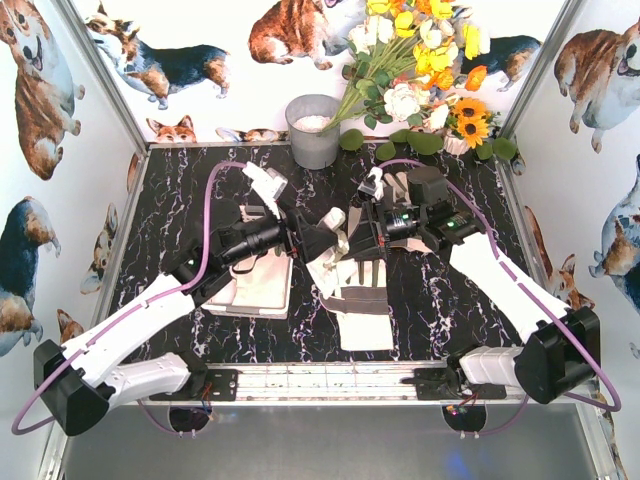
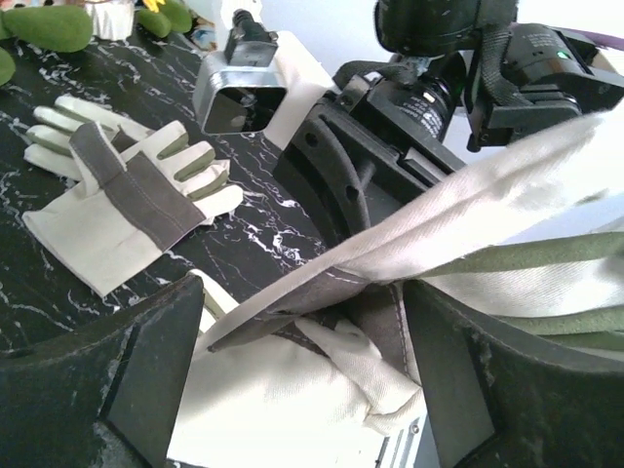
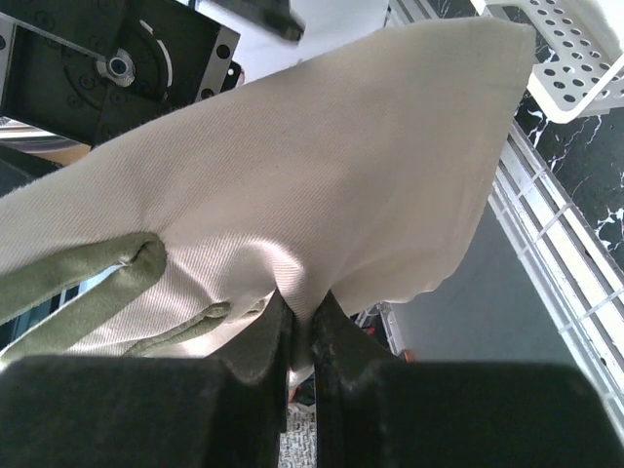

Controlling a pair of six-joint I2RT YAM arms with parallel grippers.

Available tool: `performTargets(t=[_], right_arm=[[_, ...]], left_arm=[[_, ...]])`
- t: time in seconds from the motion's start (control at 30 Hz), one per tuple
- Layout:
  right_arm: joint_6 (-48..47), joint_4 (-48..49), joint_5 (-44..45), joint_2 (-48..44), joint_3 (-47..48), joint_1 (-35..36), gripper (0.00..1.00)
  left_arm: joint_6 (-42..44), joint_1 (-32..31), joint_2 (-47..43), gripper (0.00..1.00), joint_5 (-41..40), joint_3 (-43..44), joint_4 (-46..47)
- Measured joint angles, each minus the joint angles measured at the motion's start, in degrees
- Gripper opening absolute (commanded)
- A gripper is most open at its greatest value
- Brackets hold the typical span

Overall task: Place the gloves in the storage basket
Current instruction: Pair the glove with the glove.

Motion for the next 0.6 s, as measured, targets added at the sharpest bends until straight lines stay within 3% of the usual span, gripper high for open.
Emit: performTargets(t=[0.33,0.47,0.6], right_arm=[[-2.12,-2.54,-0.42,0.0,0.0,0.07,0.03],[-2.32,-2.51,-0.39,0.0,0.0,-0.42,0.24],[-1.84,-2.05,-0.42,0.0,-0.09,-1.57,0.6]], left_arm=[[-1.33,-0.5,-0.39,0.04,1.03,-0.39,2.86],[-1.42,-0.72,-3.61,0.0,-2.36,-2.8,2.16],[-1.55,-0.85,-6.8,0.0,-6.93,-4.48,-0.04]])
